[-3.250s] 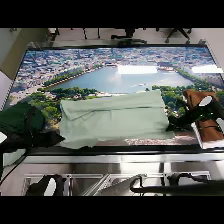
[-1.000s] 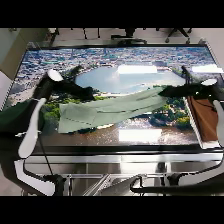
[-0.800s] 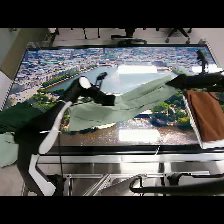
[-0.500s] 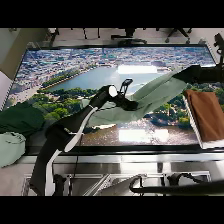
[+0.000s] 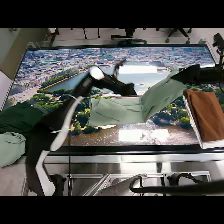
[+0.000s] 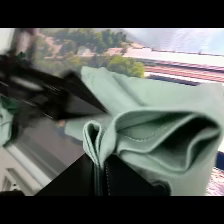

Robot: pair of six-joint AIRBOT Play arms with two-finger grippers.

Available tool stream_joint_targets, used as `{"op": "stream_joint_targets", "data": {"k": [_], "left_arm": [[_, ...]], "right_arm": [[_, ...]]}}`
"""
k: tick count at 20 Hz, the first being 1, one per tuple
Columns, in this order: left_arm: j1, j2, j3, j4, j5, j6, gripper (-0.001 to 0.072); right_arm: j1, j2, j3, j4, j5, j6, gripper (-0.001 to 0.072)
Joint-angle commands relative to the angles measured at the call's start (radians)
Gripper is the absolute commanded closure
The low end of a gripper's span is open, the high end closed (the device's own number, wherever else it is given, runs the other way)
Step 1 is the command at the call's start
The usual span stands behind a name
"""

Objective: Fold the shirts.

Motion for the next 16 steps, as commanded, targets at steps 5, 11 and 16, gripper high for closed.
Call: {"op": "stream_joint_targets", "data": {"k": [5,11,16], "left_arm": [[0.383,0.495,-0.001,-0.082,-0.155,0.036,0.0691],[0.503,0.647,-0.002,-0.073,-0.24,0.052,0.069],[0.486,0.647,-0.002,-0.076,-0.251,0.052,0.069]], "right_arm": [[0.473,-0.103,-0.023,0.113,-0.398,-0.066,0.069],[0.949,-0.452,-0.024,0.114,-0.864,-0.249,0.0504],[1.019,-0.538,-0.015,0.107,-0.967,-0.277,0.025]]}}
